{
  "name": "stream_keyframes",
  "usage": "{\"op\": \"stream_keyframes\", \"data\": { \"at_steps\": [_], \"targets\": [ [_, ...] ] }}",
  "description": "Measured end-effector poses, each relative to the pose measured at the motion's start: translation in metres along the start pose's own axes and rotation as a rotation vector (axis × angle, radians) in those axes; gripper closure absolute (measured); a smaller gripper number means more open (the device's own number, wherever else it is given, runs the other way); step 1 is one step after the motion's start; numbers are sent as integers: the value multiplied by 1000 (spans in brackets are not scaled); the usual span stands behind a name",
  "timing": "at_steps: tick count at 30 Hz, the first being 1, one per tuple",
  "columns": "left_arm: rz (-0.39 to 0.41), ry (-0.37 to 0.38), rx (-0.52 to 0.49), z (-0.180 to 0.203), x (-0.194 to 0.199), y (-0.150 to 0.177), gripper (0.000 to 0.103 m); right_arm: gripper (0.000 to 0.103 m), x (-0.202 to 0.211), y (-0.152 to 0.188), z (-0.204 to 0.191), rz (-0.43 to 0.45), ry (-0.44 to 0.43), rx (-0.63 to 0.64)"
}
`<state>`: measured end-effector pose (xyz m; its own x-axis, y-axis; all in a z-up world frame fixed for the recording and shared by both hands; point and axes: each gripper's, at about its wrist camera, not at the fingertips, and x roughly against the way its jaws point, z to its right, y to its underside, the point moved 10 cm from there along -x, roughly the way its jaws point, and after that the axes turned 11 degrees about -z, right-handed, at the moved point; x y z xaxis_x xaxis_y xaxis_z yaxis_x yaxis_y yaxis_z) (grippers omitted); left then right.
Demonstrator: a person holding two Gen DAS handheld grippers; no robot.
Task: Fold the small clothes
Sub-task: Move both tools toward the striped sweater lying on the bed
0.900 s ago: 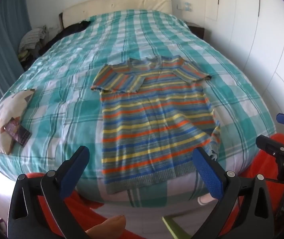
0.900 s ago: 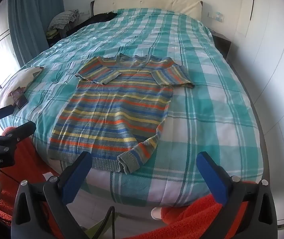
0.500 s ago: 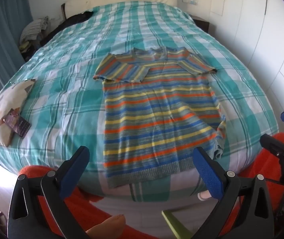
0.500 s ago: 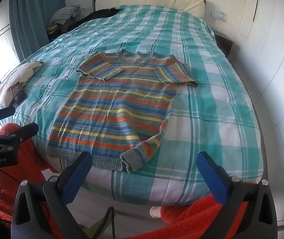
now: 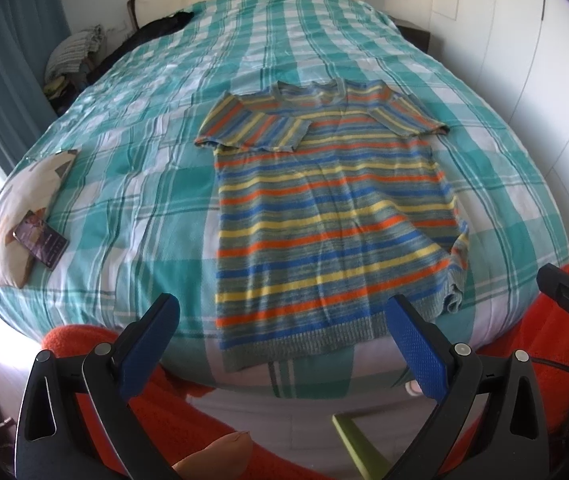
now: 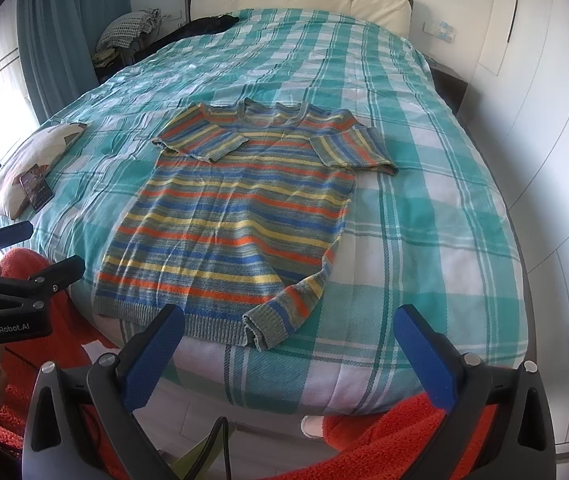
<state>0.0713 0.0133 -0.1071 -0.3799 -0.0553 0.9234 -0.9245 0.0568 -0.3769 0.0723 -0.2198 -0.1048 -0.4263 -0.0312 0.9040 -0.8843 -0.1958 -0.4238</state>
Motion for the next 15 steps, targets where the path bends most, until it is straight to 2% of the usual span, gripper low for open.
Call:
{"op": "stream_keyframes", "data": {
  "at_steps": [9, 15],
  "targets": [
    [-14, -10, -10, -1, -4, 3, 0, 0, -3, 2, -2, -10, 36, 14],
    [-60, 9, 21, -6, -17, 9, 0, 0, -11, 5, 14, -48, 148, 3]
  ]
}}
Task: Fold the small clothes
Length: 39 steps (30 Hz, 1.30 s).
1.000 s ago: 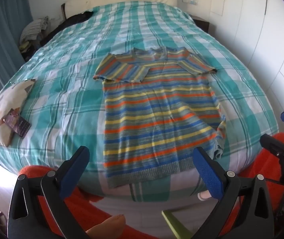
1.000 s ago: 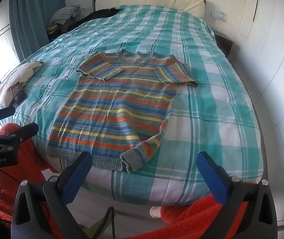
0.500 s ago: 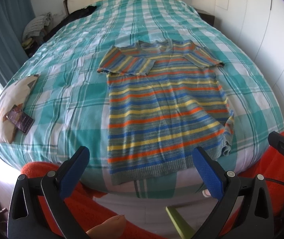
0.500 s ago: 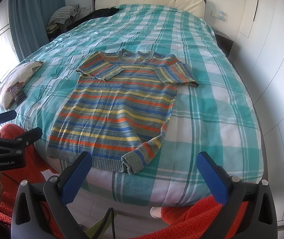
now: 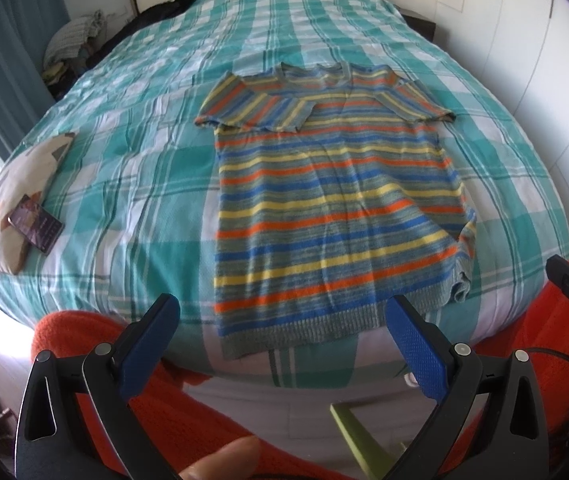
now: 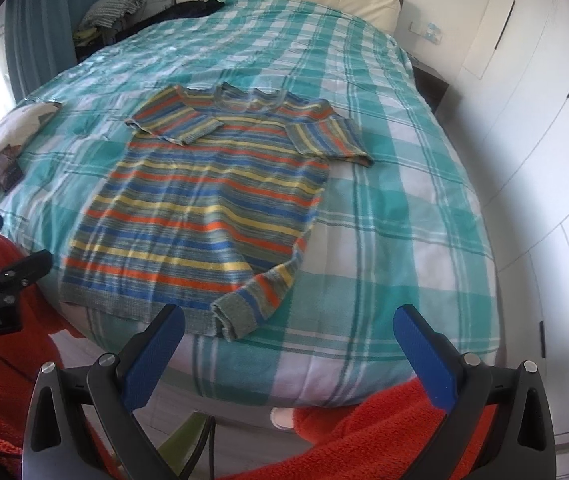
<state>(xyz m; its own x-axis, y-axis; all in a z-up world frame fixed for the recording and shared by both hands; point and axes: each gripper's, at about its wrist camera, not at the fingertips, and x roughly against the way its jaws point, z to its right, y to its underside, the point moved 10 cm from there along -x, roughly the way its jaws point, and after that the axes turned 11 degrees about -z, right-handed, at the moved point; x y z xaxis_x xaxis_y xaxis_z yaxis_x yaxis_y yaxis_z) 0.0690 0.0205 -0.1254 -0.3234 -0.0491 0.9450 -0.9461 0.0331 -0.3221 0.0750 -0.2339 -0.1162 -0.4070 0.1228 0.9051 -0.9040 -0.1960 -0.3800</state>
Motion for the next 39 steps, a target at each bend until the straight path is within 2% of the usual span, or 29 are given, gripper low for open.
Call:
{"op": "stream_keyframes", "data": {
  "at_steps": [5, 18, 24, 27, 29, 31, 33, 35, 36, 39],
  "targets": [
    [-3, -34, 8, -3, -4, 1, 0, 0, -9, 5, 8, -28, 19, -17],
    [-21, -19, 1, -1, -8, 3, 0, 0, -10, 8, 10, -40, 46, -15],
    [-28, -24, -17, 1, -11, 2, 0, 0, -9, 9, 9, -38, 28, -18],
    [-29, -54, -14, -21, -24, -4, 0, 0, -10, 4, 18, -20, -67, -48],
    [-78, -68, 57, -51, -46, -5, 0, 0, -16, -3, 34, 2, -138, -88],
    [-148, -27, 132, -73, -73, -1, 1, 0, -31, -9, 54, 11, -182, -138],
    [-216, 22, 188, -82, -101, 6, 1, 0, -55, -13, 68, -26, -251, -207],
    [-286, 49, 225, -83, -128, 14, 1, 0, -83, -15, 67, -101, -376, -297],
    [-315, 58, 234, -81, -139, 17, 1, 0, -99, -18, 60, -145, -445, -342],
    [-351, 46, 228, -74, -163, 20, 3, 0, -128, -28, 30, -212, -559, -363]
  ]
}}
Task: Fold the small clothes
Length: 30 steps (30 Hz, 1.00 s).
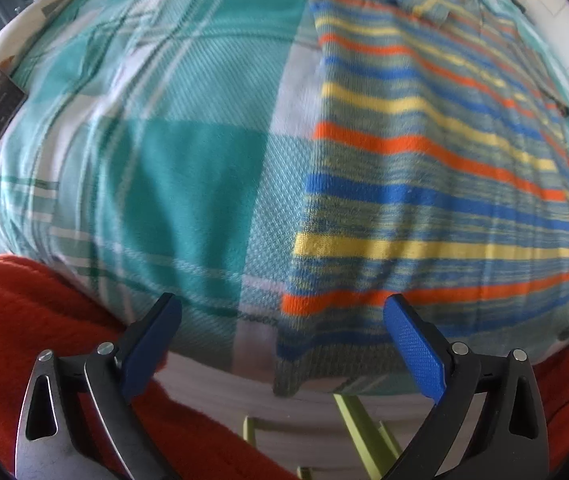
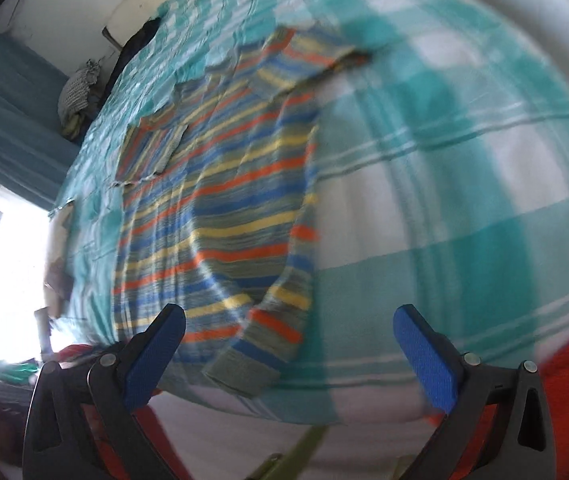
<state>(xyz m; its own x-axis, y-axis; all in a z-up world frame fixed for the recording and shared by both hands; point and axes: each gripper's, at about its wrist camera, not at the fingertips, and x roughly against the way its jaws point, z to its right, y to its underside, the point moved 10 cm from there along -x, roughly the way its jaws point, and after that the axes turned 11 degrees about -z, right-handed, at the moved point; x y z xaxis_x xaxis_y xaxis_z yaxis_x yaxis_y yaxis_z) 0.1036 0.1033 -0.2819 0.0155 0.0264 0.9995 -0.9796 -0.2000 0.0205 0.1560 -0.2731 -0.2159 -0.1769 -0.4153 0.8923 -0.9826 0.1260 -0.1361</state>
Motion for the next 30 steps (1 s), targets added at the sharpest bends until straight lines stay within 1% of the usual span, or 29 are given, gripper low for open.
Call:
{"op": "stream_keyframes", "data": {
  "at_steps": [1, 2, 3, 4, 5, 6, 7, 8, 9, 10, 11, 12, 13, 15, 16, 17, 18, 19, 20, 21, 22, 23, 24, 25, 27, 29, 30],
  "targets": [
    [7, -14, -9, 1, -4, -1, 5, 1, -24, -3, -9, -47, -36, 19],
    [15, -11, -22, 4, -6, -1, 8, 4, -43, -1, -14, -98, -59, 26],
    [19, 1, -30, 5, -7, 1, 17, 28, -61, 4, -14, -160, -81, 22],
    [24, 16, -41, 6, -4, 3, 35, 64, -72, 8, -10, -203, -81, 12],
    [34, 23, -63, 7, 1, 7, 48, 76, -75, 12, -4, -222, -58, 4],
    [43, 24, -81, 6, 6, 10, 81, 82, -69, 15, 5, -214, -48, 0],
    [46, 35, -87, 5, 10, 14, 92, 83, -60, 19, 13, -211, -44, 2],
    [47, 60, -80, 2, 14, 18, 92, 84, -50, 23, 24, -204, 3, 8],
    [47, 60, -68, -1, 15, 22, 92, 84, -42, 25, 33, -193, 49, 15],
    [48, 45, -60, -5, 14, 24, 92, 83, -30, 29, 46, -175, 113, 33],
    [45, 35, -51, -8, 12, 25, 89, 83, -24, 32, 51, -171, 126, 40],
    [33, 34, -39, -9, 10, 26, 74, 82, -21, 34, 54, -167, 111, 36],
    [22, 39, -28, -12, 5, 26, 52, 68, -20, 35, 55, -170, 82, 27],
    [28, 30, -16, -15, 2, 25, 33, 44, -25, 38, 52, -177, 15, 13],
    [29, 18, -22, -14, -2, 25, 32, 44, -30, 38, 51, -173, -2, 16],
    [11, 19, -36, -11, -7, 24, 32, 44, -36, 37, 51, -183, -13, 25],
    [-12, 29, -47, -6, -13, 24, 36, 44, -49, 40, 50, -213, -17, 31],
    [-34, 42, -60, 2, -20, 25, 50, 44, -57, 44, 52, -236, -15, 31],
    [-43, 51, -78, 8, -24, 21, 58, 45, -63, 44, 52, -238, -2, 46],
    [-39, 55, -102, 12, -25, 18, 84, 56, -64, 43, 50, -232, 18, 70],
    [-33, 62, -125, 17, -22, 18, 99, 102, -63, 43, 44, -236, 32, 116],
    [-19, 51, -134, 18, -18, 17, 99, 98, -59, 42, 38, -240, 7, 138],
    [-3, 42, -131, 15, -12, 16, 100, 100, -54, 42, 35, -238, -7, 138],
    [15, 45, -117, 9, -3, 16, 100, 100, -45, 40, 34, -232, 20, 153],
    [42, 60, -92, -1, 13, 18, 100, 100, -18, 36, 35, -185, 124, 201],
    [53, 62, -89, -7, 22, 20, 100, 100, 6, 34, 37, -146, 165, 198],
    [48, 47, -95, -6, 24, 19, 101, 100, 12, 34, 38, -140, 162, 192]
  ]
}}
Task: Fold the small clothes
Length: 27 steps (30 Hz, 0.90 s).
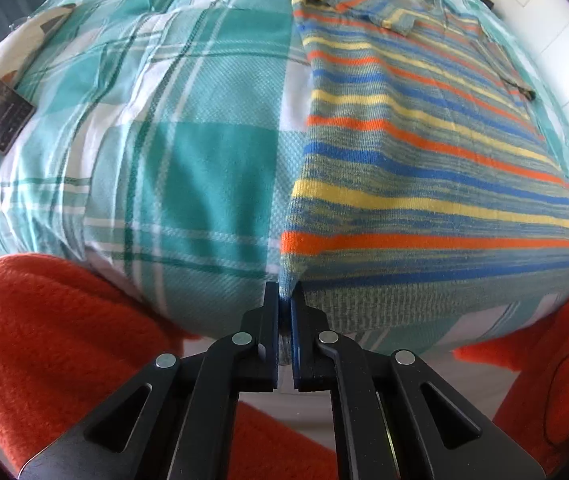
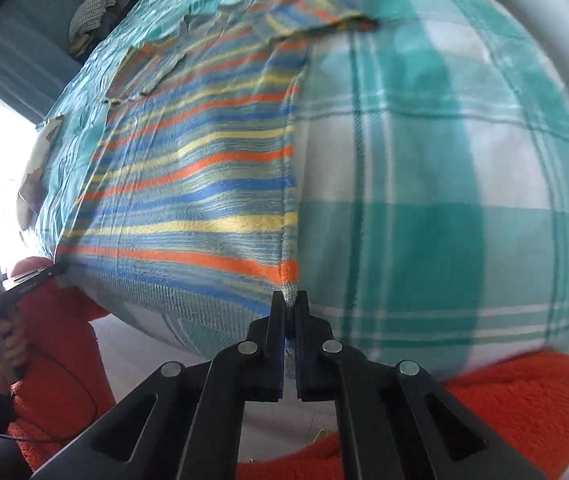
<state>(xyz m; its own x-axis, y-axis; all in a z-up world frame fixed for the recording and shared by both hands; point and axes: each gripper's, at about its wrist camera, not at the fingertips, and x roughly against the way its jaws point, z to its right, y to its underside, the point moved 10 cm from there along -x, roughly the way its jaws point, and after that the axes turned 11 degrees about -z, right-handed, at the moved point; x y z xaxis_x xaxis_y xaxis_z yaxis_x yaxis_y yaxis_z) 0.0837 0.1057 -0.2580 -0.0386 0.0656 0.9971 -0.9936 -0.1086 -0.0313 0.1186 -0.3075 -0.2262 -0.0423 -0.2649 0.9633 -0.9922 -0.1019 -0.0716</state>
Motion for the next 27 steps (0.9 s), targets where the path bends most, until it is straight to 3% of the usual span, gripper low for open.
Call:
{"op": "stream_keyframes", "data": {
  "at_steps": [3, 6, 13, 14, 15, 16, 17, 19, 20, 22, 25, 27],
  "targets": [
    [-31, -101, -45, 4, -3, 3, 101, 100, -23, 7, 0, -58, 34, 2],
    [-90, -134, -46, 10, -31, 4, 100, 100, -55, 12, 16, -116, 57, -34],
    [-116, -230, -55, 31, -57, -16, 94, 100, -66, 9, 26, -111, 48, -79],
    [-113, -238, -57, 35, -57, -18, 91, 100, -64, 9, 27, -108, 40, -83],
    [-109, -250, -54, 36, -54, -17, 76, 99, -65, 9, 25, -106, 33, -86],
    [-99, -261, -44, 41, -51, -11, 58, 90, -65, 9, 25, -106, 13, -92],
    [-85, -259, -29, 44, -45, -8, 52, 85, -63, 11, 26, -113, -9, -109],
    [-37, -242, 3, 42, -25, -5, 45, 62, -50, 19, 36, -116, -25, -129],
    [-1, -238, 22, 39, -14, -6, 44, 62, -40, 18, 40, -105, -15, -121],
    [96, -222, 67, 36, 14, -13, 29, 61, -9, 2, 50, -53, 62, -75],
    [259, -190, 119, 38, 50, -30, 22, 50, 38, -49, 59, 59, 241, 43],
    [333, -165, 138, 42, 57, -43, 21, 42, 59, -93, 49, 143, 315, 145]
  ]
}}
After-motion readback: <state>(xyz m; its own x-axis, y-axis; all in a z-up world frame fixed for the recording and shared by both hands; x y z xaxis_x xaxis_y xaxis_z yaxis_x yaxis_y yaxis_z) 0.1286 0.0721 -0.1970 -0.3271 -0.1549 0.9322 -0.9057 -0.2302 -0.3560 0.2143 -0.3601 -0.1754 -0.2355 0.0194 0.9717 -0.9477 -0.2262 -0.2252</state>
